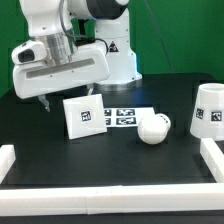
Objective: Assemble lamp
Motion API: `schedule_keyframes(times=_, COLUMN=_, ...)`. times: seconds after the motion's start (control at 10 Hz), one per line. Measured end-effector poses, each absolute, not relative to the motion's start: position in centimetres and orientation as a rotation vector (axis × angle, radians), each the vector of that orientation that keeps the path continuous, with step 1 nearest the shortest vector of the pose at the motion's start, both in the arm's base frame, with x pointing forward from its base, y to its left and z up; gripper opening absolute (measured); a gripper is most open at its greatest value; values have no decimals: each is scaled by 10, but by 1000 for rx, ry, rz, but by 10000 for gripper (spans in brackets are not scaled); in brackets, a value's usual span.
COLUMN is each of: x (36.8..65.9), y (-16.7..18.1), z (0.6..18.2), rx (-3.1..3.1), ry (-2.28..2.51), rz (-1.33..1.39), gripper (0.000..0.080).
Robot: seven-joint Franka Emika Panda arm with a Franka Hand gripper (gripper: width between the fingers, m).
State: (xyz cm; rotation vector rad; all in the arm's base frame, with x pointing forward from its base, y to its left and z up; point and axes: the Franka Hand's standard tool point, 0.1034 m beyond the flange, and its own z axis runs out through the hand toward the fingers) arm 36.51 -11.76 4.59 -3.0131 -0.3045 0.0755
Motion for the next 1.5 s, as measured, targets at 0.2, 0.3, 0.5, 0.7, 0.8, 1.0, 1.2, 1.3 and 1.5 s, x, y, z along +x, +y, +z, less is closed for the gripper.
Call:
schedule_keyframes(times=0.2, x=364, y=-118, z=38, rx=-3023, ry=-311, rz=89, gripper=698)
schedule_keyframes(times=0.3, x=365, y=-117, z=36, rx=-3024, ry=-311, rz=94, gripper=698)
schedule_keyframes(times=0.5, x=366, y=-115, z=28, rx=-3029, ry=-315, rz=107, gripper=698)
schedule_keyframes(times=0.7, x=369, y=-115, z=19, rx=-3035, ry=-328, rz=120, gripper=698)
schedule_keyframes(times=0.8, x=369, y=-115, z=18, rx=-3036, ry=-331, rz=122, gripper=698)
schedule_keyframes(times=1.0, x=369, y=-115, z=18, rx=-3036, ry=-330, rz=122, gripper=588)
schedule_keyframes(times=1.2, x=370, y=-115, z=19, rx=-3038, ry=-330, rz=117, gripper=436)
schedule_keyframes(times=1.3, x=370, y=-115, z=19, rx=-3038, ry=-330, rz=117, gripper=436)
schedule_keyframes(times=1.5, x=370, y=-115, z=19, rx=-3038, ry=-330, rz=117, gripper=436)
